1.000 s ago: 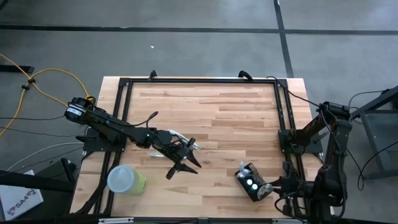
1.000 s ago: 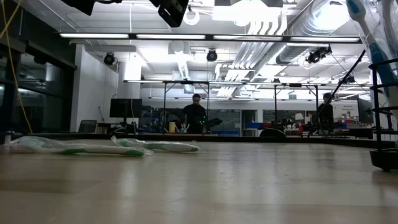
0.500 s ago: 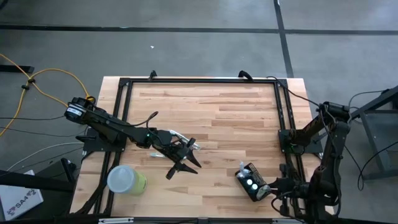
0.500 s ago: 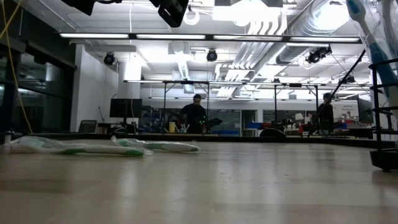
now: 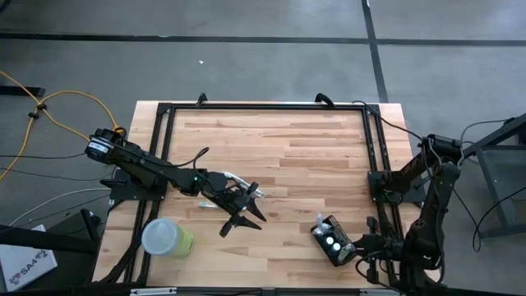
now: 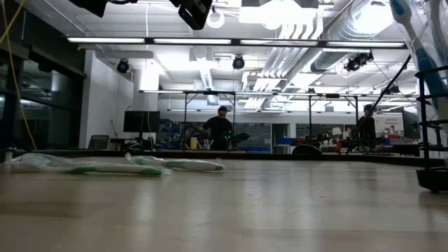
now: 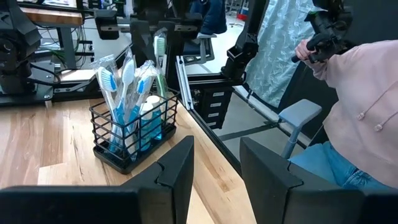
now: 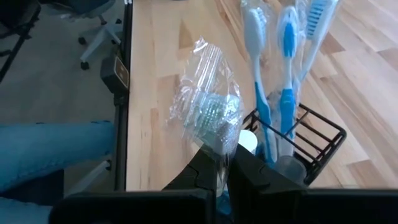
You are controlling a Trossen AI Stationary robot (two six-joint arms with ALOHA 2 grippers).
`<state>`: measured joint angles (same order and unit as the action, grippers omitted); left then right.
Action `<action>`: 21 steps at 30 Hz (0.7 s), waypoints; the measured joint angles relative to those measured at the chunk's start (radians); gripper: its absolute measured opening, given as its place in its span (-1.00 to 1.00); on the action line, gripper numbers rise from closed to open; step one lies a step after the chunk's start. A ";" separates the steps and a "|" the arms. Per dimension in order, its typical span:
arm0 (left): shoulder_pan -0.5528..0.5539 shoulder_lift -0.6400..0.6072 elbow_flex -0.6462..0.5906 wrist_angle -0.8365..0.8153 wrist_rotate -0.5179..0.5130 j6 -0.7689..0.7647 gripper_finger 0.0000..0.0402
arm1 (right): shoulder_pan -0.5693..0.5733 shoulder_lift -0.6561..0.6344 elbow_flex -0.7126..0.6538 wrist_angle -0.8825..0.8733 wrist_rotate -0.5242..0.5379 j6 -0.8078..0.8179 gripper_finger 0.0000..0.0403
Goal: Pick & Place toothbrushing station
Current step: Put the top green toothbrush into the bottom section of the black wire organizer
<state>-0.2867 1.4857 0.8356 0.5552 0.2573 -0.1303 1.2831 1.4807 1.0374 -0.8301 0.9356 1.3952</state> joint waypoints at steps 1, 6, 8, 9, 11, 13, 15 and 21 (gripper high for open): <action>0.000 0.000 0.000 0.000 0.000 0.000 -0.37 | 0.000 0.000 -0.004 0.006 0.000 0.000 -0.96; 0.000 0.000 0.000 0.000 0.000 0.000 -0.37 | 0.000 0.000 -0.027 0.035 -0.004 0.001 -0.96; 0.000 0.000 0.000 0.000 0.000 0.000 -0.37 | 0.000 0.000 -0.038 0.053 -0.020 0.001 -0.96; 0.000 0.000 0.000 0.000 0.000 0.000 -0.37 | 0.000 0.000 -0.042 0.061 -0.027 0.001 -0.93; 0.000 0.000 0.000 0.000 0.000 0.000 -0.37 | 0.000 0.000 -0.044 0.067 -0.030 0.001 -0.85; 0.000 0.000 0.000 0.001 0.000 0.000 -0.37 | 0.000 0.000 -0.044 0.073 -0.028 0.001 -0.75; 0.000 0.000 0.000 0.003 0.000 0.000 -0.37 | 0.000 0.000 -0.044 0.073 -0.025 0.001 -0.65; 0.000 0.000 0.000 0.005 0.000 0.000 -0.37 | 0.000 0.000 -0.043 0.080 -0.024 0.000 -0.42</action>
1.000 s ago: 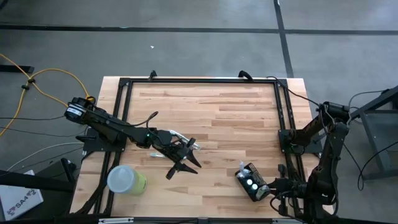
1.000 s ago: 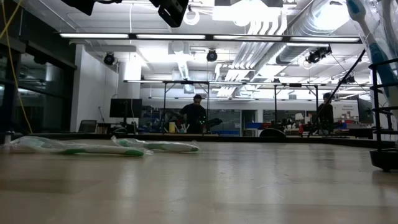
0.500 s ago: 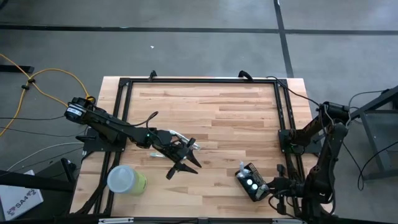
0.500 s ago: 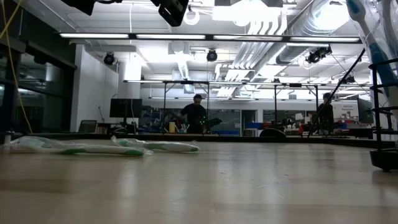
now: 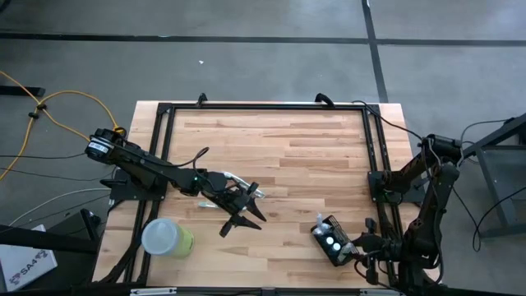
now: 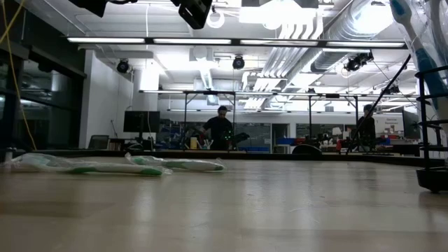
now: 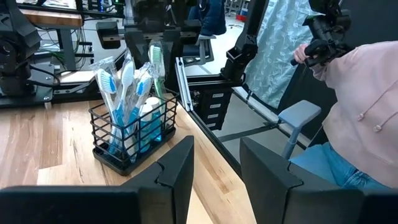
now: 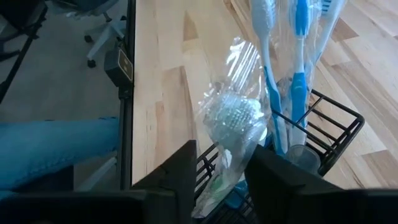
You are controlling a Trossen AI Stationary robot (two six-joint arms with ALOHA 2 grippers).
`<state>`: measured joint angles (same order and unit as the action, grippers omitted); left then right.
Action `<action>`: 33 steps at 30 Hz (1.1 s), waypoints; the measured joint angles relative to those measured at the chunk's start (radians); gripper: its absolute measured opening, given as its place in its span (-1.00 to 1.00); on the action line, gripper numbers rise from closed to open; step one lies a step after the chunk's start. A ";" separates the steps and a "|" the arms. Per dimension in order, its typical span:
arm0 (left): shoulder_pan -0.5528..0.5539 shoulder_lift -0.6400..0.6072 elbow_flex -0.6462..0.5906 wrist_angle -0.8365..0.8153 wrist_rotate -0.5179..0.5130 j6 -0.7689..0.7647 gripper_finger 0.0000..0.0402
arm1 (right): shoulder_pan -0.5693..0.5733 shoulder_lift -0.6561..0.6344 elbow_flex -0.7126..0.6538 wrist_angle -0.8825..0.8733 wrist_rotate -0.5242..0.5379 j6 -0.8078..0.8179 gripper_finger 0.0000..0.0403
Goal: Pick & Place toothbrushing station
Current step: Put the top green toothbrush into the bottom section of the black wire organizer
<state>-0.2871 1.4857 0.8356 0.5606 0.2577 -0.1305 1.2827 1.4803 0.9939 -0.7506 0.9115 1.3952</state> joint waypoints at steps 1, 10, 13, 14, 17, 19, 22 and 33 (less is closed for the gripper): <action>0.000 0.000 0.000 0.000 0.000 0.000 -0.37 | 0.000 0.000 0.000 0.000 0.001 0.000 -0.39; -0.017 0.000 0.000 0.001 0.000 0.000 -0.37 | 0.000 0.000 0.000 0.000 0.002 0.000 -0.18; -0.021 0.000 0.000 0.001 0.000 0.000 -0.37 | -0.003 0.000 0.000 0.000 0.001 0.000 -0.16; -0.023 0.000 0.000 0.001 0.000 0.000 -0.37 | -0.003 0.000 0.000 0.000 -0.002 -0.001 -0.16; -0.025 0.000 0.000 0.002 0.000 0.000 -0.37 | -0.003 0.000 0.001 -0.005 -0.004 -0.003 -0.16; -0.025 0.000 0.000 0.002 0.000 0.001 -0.37 | -0.003 0.000 0.001 -0.009 -0.005 -0.004 -0.16; -0.025 0.000 0.000 0.002 0.000 0.000 -0.37 | -0.003 0.000 0.001 -0.027 -0.013 -0.008 -0.16; -0.025 0.000 0.000 0.007 0.000 0.000 -0.37 | -0.003 -0.058 0.001 -0.055 -0.106 -0.007 -0.16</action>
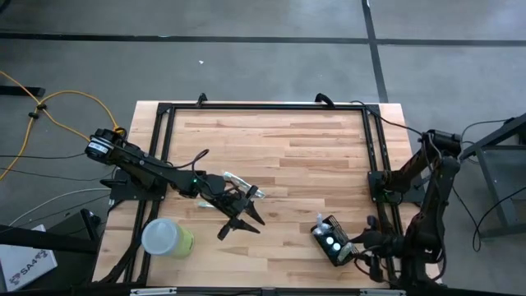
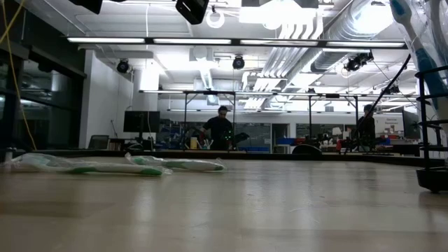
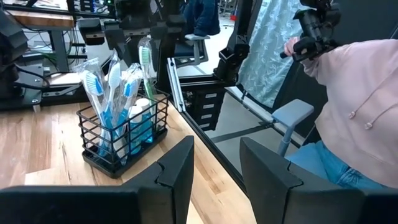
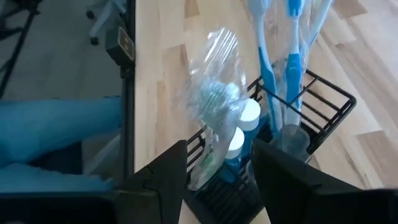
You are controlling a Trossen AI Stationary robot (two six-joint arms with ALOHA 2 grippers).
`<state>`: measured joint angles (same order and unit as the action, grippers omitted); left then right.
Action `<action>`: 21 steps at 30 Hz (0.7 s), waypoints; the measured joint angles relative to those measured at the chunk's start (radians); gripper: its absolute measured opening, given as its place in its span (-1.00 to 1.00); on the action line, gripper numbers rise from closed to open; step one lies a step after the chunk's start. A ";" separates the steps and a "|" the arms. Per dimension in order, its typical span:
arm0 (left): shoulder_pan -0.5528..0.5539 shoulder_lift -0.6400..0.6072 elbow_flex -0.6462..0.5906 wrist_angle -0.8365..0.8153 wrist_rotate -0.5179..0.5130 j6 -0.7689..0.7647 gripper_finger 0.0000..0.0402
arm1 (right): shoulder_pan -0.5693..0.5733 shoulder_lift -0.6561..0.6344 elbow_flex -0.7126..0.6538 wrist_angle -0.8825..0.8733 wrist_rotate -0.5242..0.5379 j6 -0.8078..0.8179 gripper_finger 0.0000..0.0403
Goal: Pick & Place toothbrushing station
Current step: Put the top green toothbrush into the bottom section of the black wire organizer
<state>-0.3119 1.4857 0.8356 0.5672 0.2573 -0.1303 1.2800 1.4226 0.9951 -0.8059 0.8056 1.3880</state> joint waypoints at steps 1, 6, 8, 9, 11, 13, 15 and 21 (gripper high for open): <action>0.000 0.000 0.000 0.000 0.000 0.000 -0.37 | 0.000 -0.013 0.000 -0.002 -0.008 0.000 -0.16; 0.000 0.000 0.000 0.002 0.000 0.000 -0.37 | 0.000 -0.084 0.000 -0.011 -0.068 0.000 -0.16; 0.000 0.000 0.000 0.002 0.000 0.000 -0.37 | 0.000 -0.108 0.000 -0.027 -0.107 0.000 -0.16; 0.000 0.000 0.000 0.002 0.000 0.000 -0.37 | 0.000 -0.117 0.000 -0.035 -0.127 0.000 -0.16; 0.000 0.000 0.000 0.002 0.000 0.000 -0.37 | 0.000 -0.136 0.000 -0.045 -0.163 0.000 -0.16; 0.000 0.000 0.000 0.002 0.000 0.000 -0.37 | -0.001 -0.152 0.000 -0.050 -0.188 0.000 -0.16; 0.000 0.000 0.000 0.002 0.000 0.000 -0.37 | -0.008 -0.167 0.000 -0.048 -0.209 0.000 -0.16; 0.000 0.000 0.000 0.002 0.000 0.000 -0.37 | -0.044 -0.224 0.000 -0.015 -0.336 0.000 -0.16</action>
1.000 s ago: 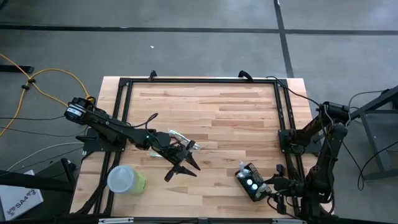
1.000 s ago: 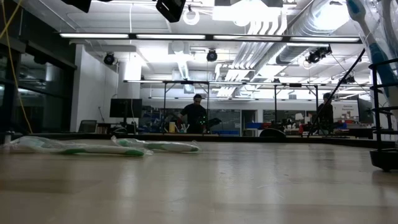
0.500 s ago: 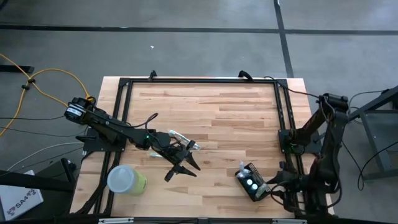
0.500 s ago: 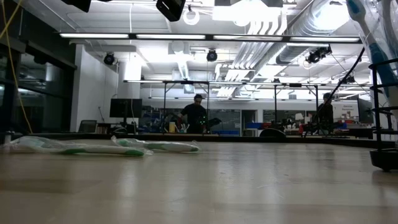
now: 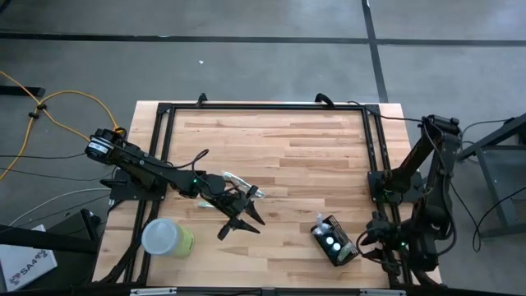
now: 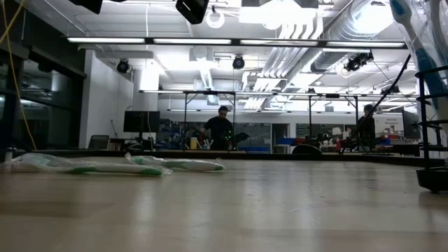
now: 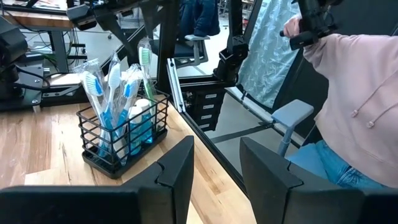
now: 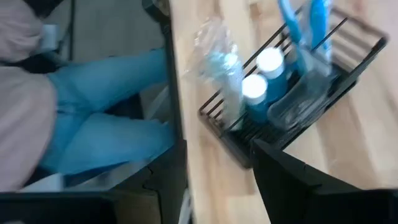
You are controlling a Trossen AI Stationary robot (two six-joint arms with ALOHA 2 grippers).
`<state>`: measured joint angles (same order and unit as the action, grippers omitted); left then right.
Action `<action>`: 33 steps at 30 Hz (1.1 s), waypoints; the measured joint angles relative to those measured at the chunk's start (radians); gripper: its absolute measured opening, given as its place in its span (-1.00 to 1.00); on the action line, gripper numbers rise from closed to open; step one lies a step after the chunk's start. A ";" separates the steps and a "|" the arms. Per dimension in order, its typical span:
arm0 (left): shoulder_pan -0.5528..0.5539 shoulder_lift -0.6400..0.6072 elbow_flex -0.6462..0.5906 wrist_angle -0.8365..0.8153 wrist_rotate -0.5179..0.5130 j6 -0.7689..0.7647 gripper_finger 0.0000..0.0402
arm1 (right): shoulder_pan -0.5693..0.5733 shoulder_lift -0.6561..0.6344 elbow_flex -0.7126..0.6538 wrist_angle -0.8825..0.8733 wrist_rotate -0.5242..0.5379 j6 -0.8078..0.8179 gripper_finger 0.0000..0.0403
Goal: Pick & Place toothbrushing station
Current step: Put the top green toothbrush into the bottom section of the black wire organizer
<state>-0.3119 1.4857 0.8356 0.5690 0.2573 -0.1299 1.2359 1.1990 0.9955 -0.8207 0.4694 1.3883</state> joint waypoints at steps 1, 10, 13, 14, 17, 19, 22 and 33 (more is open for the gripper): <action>0.000 0.000 0.000 0.000 0.000 0.000 -0.37 | -0.008 -0.011 0.000 0.007 -0.022 0.002 -0.16; 0.000 0.000 0.000 0.000 0.000 0.000 -0.37 | -0.092 -0.101 0.000 0.133 -0.165 -0.006 -0.16; 0.000 0.000 0.000 -0.001 0.000 0.000 -0.37 | -0.117 -0.129 0.000 0.195 -0.192 -0.035 -0.16; 0.000 0.000 0.000 -0.001 0.000 0.000 -0.37 | -0.125 -0.138 0.000 0.221 -0.202 -0.051 -0.16; 0.000 0.000 0.000 -0.012 0.000 0.000 -0.37 | -0.149 -0.162 0.000 0.307 -0.218 -0.109 -0.17; 0.000 0.000 0.000 -0.020 0.000 -0.001 -0.37 | -0.163 -0.179 0.000 0.374 -0.218 -0.161 -0.19; 0.000 0.000 0.000 -0.027 0.000 -0.001 -0.37 | -0.193 -0.201 0.000 0.466 -0.217 -0.248 -0.22; 0.000 -0.003 0.000 -0.030 0.000 -0.025 -0.37 | -0.428 -0.219 0.000 0.568 -0.258 -0.568 -0.33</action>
<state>-0.3119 1.4824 0.8356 0.5388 0.2577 -0.1551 0.8079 0.9798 0.9955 -0.2531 0.2115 0.8207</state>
